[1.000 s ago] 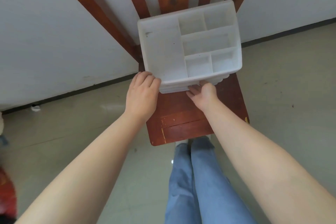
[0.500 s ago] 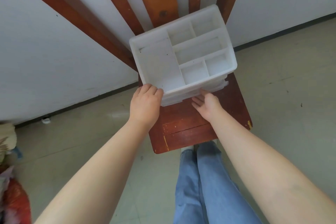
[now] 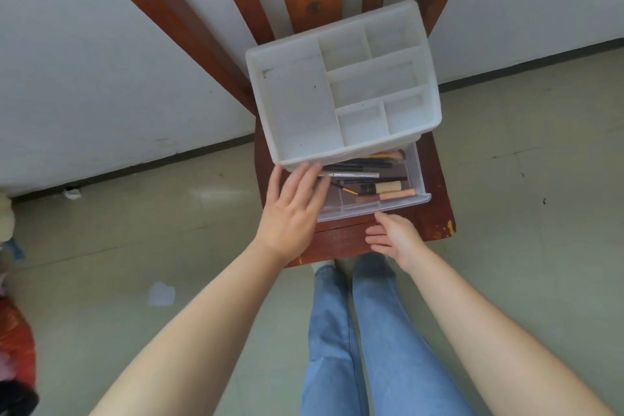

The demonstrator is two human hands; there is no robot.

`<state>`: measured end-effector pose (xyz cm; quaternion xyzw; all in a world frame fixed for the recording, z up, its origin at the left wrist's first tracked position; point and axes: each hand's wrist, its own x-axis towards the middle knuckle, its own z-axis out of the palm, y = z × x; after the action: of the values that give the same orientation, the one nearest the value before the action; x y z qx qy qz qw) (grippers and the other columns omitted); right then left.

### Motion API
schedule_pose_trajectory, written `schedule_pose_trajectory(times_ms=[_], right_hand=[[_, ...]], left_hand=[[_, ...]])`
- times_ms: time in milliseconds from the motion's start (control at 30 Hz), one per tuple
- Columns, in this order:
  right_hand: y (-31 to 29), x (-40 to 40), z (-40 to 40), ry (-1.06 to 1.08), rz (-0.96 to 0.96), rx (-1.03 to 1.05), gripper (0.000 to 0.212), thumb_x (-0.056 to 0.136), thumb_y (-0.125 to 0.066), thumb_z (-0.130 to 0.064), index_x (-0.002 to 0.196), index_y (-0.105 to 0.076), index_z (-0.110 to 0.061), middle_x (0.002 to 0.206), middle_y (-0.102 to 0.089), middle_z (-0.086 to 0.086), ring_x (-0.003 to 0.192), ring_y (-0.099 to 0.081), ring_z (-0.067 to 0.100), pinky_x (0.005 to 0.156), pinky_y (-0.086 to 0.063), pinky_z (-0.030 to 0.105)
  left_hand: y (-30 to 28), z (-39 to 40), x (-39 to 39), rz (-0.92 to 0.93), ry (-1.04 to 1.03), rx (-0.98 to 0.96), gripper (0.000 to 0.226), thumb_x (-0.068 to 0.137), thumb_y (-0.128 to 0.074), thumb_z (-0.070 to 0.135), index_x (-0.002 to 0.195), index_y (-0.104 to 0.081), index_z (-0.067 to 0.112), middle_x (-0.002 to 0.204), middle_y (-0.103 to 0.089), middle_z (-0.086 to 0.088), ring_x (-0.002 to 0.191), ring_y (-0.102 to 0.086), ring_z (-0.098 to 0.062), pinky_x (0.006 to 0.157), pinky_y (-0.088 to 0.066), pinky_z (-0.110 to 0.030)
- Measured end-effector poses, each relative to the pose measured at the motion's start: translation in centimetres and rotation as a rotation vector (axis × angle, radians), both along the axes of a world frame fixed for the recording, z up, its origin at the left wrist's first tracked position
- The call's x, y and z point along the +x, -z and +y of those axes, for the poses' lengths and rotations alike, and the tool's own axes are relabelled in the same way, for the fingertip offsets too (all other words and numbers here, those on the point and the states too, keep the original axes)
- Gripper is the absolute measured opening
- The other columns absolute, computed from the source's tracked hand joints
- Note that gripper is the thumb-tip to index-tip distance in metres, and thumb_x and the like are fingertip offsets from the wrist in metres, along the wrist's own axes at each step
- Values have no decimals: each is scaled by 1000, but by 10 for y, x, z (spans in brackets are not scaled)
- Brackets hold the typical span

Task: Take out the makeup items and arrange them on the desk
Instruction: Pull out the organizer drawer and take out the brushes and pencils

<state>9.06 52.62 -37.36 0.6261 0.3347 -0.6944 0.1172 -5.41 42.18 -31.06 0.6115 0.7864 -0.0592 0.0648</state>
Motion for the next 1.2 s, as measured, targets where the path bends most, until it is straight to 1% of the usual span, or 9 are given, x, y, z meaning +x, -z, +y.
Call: schedule_pose_trajectory(times_ms=[100,200,267,433,567,700,867,1100,1200], right_hand=[[-11,3,10,-664,-33,497,22,89,-50,-15,104,-57,1,82,-62,8,73,-56,18,70,-44,29],[-17,-11,36,-1080,93,839,29,87,-49,-9,114,-56,-1,111,-58,14,103,-53,26,89,-40,32],[-10,-26,55,-1277,76,899,40,86,-50,-7,125,-47,-3,128,-47,16,118,-44,31,98,-39,38],[17,-43,69,-1713,-150,918,81,83,-58,-23,144,-5,-23,147,-14,14,137,-9,39,113,-11,51],[30,-52,68,-1823,-151,1033,91,79,-62,-16,144,1,-25,146,-11,17,134,-11,43,109,-13,54],[32,-55,65,-1783,-33,1063,72,88,-52,-32,144,-9,-19,143,-23,20,129,-24,41,102,-30,49],[29,-60,54,-1765,-93,1009,73,79,-57,-3,140,-19,-11,128,-41,22,116,-41,37,89,-43,43],[24,-63,50,-1641,-170,1004,54,81,-58,-11,129,-34,-5,113,-56,19,99,-55,37,76,-50,39],[15,-57,48,-1609,-138,1065,46,81,-56,-7,124,-40,-4,107,-58,18,94,-57,36,68,-48,37]], left_hand=[[20,-16,24,-151,63,-101,35,55,-65,13,89,-72,8,98,-71,-9,93,-68,-24,80,-54,-38],[38,-18,33,-225,-175,-338,51,72,-62,11,121,-51,2,125,-53,-13,121,-47,-24,101,-37,-32],[51,-16,33,-272,-246,-430,47,83,-43,4,129,-36,4,133,-41,-11,127,-33,-25,103,-27,-34],[68,-8,25,-298,-212,-412,39,82,-43,-2,119,-44,6,120,-50,-10,116,-40,-28,92,-33,-32],[73,-9,18,-299,-145,-413,39,81,-42,-3,118,-46,5,118,-51,-11,113,-43,-29,87,-36,-33],[74,-12,16,-308,-128,-377,39,81,-41,-3,118,-46,6,118,-51,-9,112,-44,-29,87,-36,-32],[74,-10,17,-333,-132,-359,41,81,-41,-5,120,-47,6,118,-52,-9,111,-45,-28,87,-37,-32],[67,-9,16,-346,-120,-366,40,77,-44,-7,114,-50,6,113,-53,-10,107,-46,-28,72,-27,-28],[66,-8,17,-342,-118,-377,41,76,-45,-7,115,-49,6,113,-53,-10,107,-46,-29,77,-32,-29]])
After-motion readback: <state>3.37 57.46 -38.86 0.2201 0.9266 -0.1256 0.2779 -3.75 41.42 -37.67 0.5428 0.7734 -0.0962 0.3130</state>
